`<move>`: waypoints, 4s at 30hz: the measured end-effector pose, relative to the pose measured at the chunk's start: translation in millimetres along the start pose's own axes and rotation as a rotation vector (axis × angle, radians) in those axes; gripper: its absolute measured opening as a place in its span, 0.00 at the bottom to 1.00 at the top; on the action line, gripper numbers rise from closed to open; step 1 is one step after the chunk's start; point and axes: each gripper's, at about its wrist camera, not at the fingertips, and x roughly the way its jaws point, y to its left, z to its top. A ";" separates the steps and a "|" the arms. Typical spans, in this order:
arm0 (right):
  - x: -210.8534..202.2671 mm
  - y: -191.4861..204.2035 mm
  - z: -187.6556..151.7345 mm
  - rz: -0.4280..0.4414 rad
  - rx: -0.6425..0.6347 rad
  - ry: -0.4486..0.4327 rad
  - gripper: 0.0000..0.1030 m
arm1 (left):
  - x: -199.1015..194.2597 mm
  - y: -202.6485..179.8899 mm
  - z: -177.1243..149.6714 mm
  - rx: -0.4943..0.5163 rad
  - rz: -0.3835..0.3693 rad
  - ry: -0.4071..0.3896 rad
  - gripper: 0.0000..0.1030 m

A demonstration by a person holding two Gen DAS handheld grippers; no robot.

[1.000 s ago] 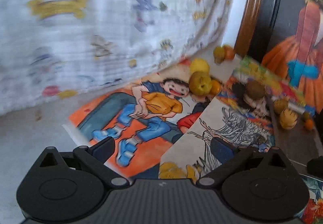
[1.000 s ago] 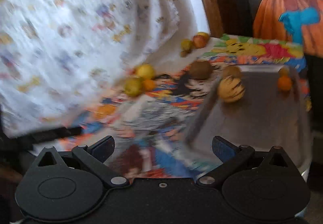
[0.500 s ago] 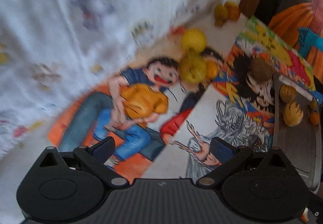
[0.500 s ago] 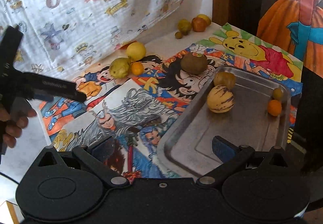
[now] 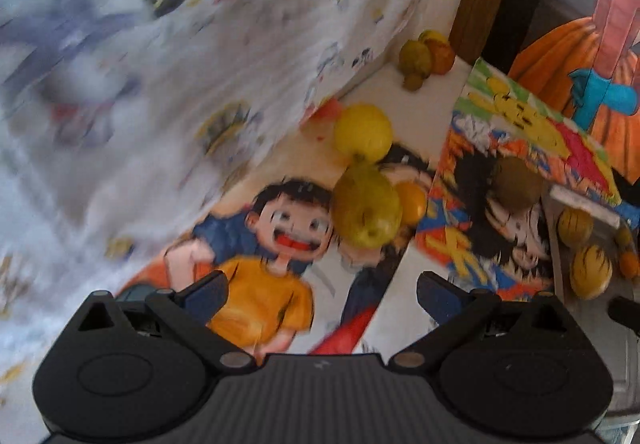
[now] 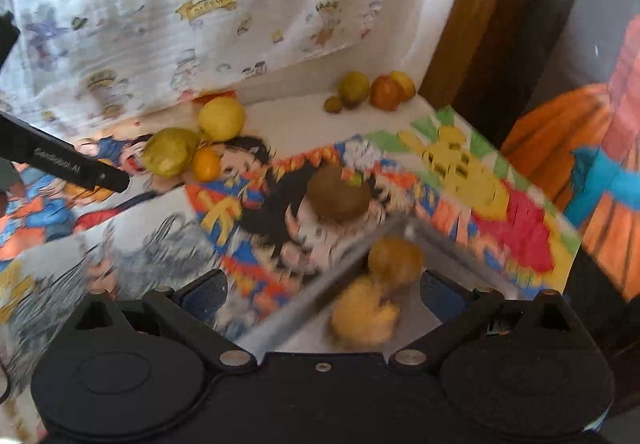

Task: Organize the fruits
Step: 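Grasp the green pear with the left tool while the right tool grasps the kiwi, then carry the pear and kiwi over the metal tray and open both tools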

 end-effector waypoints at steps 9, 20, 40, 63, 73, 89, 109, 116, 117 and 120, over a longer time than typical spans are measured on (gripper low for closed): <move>37.8 19.8 52.9 -0.178 -0.309 -0.097 0.99 | 25.8 5.0 23.5 -0.038 -0.032 0.015 0.99; 95.8 30.3 47.2 -0.154 -0.326 0.037 0.94 | 51.0 13.6 31.2 -0.156 -0.147 0.054 0.98; 163.1 -21.0 65.4 0.033 0.082 0.133 0.88 | 67.9 -7.1 40.2 -0.084 -0.152 0.054 0.75; 164.7 -28.3 49.9 0.011 0.376 0.146 0.66 | 64.3 -10.8 34.3 -0.121 -0.141 0.049 0.62; 151.7 -14.0 43.5 0.075 0.413 0.150 0.65 | 65.6 -4.7 34.9 -0.146 -0.145 0.052 0.57; 129.4 8.5 31.4 0.126 0.422 0.137 0.65 | 61.5 -5.1 26.0 -0.171 -0.150 0.024 0.57; 76.9 8.9 -14.7 0.243 0.549 0.105 0.65 | 38.6 -10.7 -6.3 -0.213 -0.199 0.059 0.56; 45.6 2.0 -31.4 0.268 0.574 0.078 0.65 | 31.5 -27.2 -11.8 -0.194 -0.214 0.057 0.56; 41.9 0.2 -32.9 0.266 0.575 0.075 0.65 | 30.8 -30.1 -12.6 -0.191 -0.218 0.057 0.56; 31.6 -8.5 -37.7 0.259 0.598 0.065 0.65 | 27.9 -40.0 -14.9 -0.189 -0.233 0.060 0.56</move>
